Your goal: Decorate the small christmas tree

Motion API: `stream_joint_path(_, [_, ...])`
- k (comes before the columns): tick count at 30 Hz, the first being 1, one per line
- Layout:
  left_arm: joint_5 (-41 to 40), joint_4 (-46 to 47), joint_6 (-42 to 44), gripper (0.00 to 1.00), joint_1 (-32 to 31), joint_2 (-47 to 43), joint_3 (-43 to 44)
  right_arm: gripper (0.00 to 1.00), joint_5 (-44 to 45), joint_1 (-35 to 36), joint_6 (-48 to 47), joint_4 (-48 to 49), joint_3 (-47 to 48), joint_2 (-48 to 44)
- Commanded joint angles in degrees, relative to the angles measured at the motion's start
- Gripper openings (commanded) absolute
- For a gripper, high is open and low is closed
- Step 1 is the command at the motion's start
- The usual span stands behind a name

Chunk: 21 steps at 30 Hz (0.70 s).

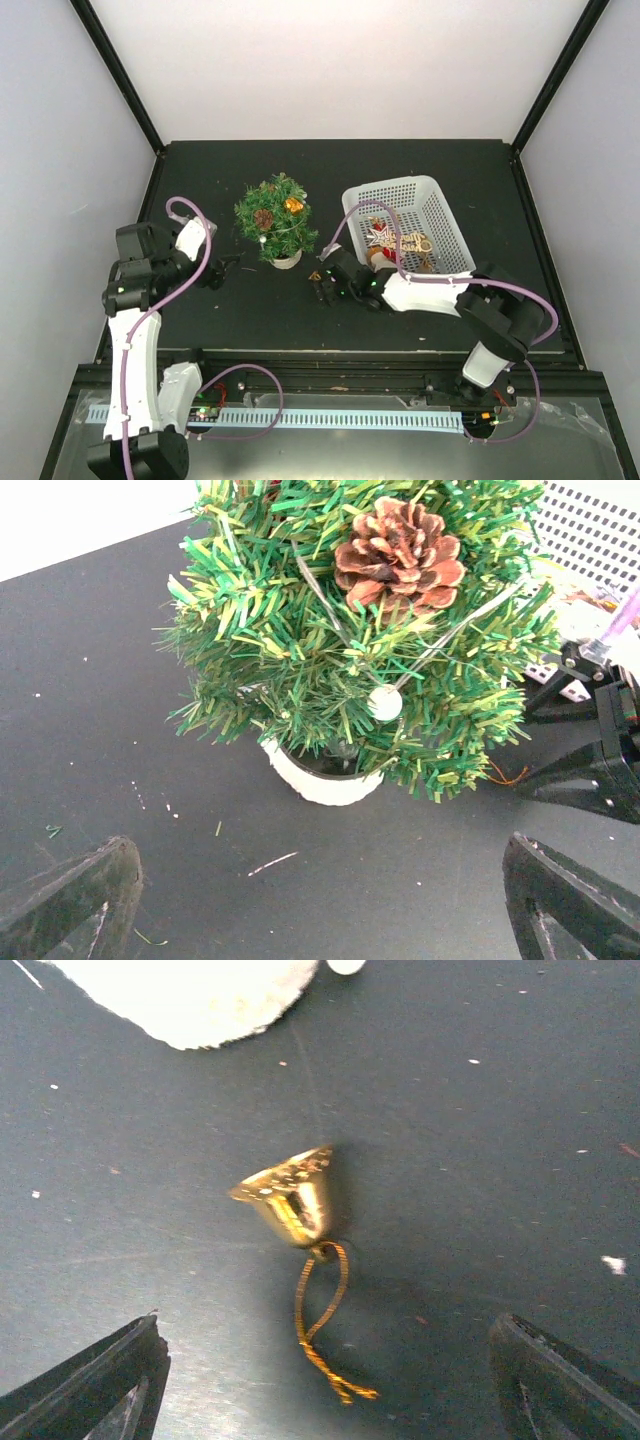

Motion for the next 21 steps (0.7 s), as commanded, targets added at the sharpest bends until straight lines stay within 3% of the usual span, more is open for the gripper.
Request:
stream_joint_path(1, [1.71,-2.48,1.87,0.99,0.37,-2.53,0.19,0.88,-1.38,-2.35,-6.76,5.40,-1.80,-2.29])
stream_joint_path(15, [1.91,-9.74,6.19,0.99,0.46,-7.33,1.68,0.78,-6.54,-2.24,-8.34,8.75,4.12,9.82])
stream_joint_path(21, [2.36,-9.19,5.56,0.99,0.51,-9.06,0.84,0.62,-6.74,-2.26,-7.59,9.42,5.78,13.09])
